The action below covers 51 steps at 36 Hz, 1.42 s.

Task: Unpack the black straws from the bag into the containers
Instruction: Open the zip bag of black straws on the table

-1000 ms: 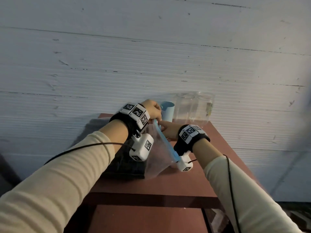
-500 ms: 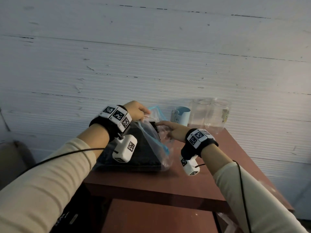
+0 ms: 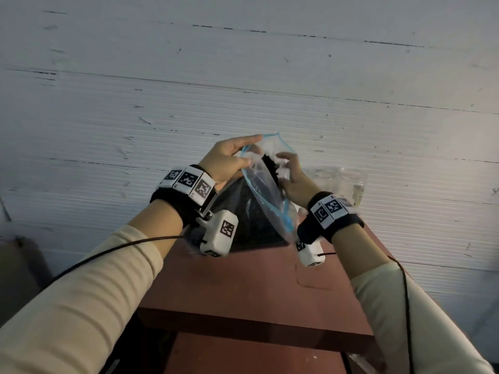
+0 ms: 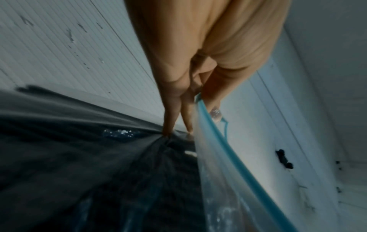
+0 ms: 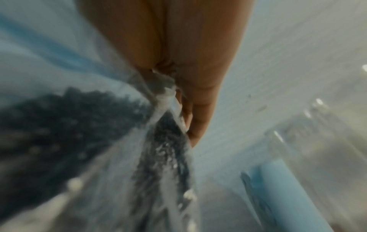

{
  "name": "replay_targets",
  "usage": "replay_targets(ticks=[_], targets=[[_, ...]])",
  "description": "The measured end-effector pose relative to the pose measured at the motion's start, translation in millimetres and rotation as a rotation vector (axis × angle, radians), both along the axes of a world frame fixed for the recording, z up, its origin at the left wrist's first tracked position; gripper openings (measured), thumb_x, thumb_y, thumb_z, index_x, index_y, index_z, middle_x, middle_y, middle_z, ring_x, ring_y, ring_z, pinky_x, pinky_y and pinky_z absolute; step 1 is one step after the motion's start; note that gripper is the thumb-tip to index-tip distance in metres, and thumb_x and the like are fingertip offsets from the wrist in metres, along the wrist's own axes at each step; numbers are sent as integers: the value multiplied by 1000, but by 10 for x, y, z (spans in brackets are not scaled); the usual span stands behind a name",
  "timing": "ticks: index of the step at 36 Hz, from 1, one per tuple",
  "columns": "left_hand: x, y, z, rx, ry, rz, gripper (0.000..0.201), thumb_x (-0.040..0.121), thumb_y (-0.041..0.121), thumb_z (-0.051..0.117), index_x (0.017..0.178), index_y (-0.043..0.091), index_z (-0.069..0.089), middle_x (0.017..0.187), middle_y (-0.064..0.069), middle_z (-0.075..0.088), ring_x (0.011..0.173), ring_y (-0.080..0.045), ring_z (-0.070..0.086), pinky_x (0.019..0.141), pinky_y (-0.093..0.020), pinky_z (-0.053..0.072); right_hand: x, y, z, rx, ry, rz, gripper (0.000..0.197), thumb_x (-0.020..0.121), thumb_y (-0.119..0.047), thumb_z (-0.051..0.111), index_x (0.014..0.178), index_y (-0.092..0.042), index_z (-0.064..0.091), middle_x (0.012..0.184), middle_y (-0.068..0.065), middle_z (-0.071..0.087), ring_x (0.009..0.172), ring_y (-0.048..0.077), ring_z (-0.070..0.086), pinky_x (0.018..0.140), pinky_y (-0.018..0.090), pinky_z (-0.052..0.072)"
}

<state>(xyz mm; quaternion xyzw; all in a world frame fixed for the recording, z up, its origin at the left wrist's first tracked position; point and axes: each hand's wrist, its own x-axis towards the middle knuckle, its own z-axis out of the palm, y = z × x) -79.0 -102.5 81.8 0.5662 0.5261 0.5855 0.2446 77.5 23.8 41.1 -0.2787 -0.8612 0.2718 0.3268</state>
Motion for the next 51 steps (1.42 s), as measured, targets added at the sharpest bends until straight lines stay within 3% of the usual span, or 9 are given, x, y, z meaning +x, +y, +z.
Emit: replay_targets(ticks=[4,7,11,16,20,24,31,41,51], targets=[[11,-18,11,140,19,-6,55,88,-11,52,116,35,68,97,14,68,117,-23,57,110,-47,39,116,-53,192,166,142,-5,57,90,9,36,140,-14,24,128,6,38,94,17,51,85,32,48],[-38,-60,-55,134,-28,-18,50,90,-4,57,114,39,69,98,12,66,95,-30,54,98,-55,43,222,-109,208,157,129,27,65,85,10,33,138,-27,30,131,8,45,94,23,58,88,43,48],[-86,-145,-189,92,-134,2,43,91,-6,53,110,29,70,98,5,61,95,-17,59,77,-28,53,359,-260,149,-103,210,169,71,80,23,25,123,-28,52,117,7,58,88,22,69,88,52,53],[-188,-308,-254,53,-98,12,27,87,6,66,111,17,69,105,0,64,95,-16,65,82,-30,57,433,-303,9,-82,155,208,68,77,22,33,110,-30,64,93,1,73,87,55,57,77,70,43],[-217,-340,-298,62,112,64,34,78,13,77,111,18,69,88,13,57,71,8,60,66,-11,48,411,-407,5,-140,201,177,36,91,9,41,105,-16,62,71,-4,66,71,32,60,85,57,48],[-263,-355,-301,45,216,130,28,75,27,80,102,28,72,100,14,65,94,-2,60,94,-28,49,416,-422,12,8,108,178,19,85,-20,70,103,-22,61,69,-16,58,69,27,48,70,40,45],[-321,-359,-319,42,201,163,21,80,24,76,101,23,72,110,0,67,102,-15,66,94,-42,54,399,-382,73,276,-36,109,17,91,-19,64,107,-25,63,121,1,37,103,14,45,81,0,31],[-352,-277,-306,33,298,196,6,89,23,67,88,27,71,98,7,71,94,-14,67,96,-43,51,305,-344,107,527,-66,112,27,95,-8,51,122,-10,49,109,-4,60,85,19,60,78,25,47],[-362,-253,-268,-127,202,85,20,100,19,51,113,25,65,73,3,67,54,-3,56,52,-14,44,211,-196,97,81,-42,153,18,95,1,41,99,-15,44,68,0,58,62,18,50,64,29,43]])
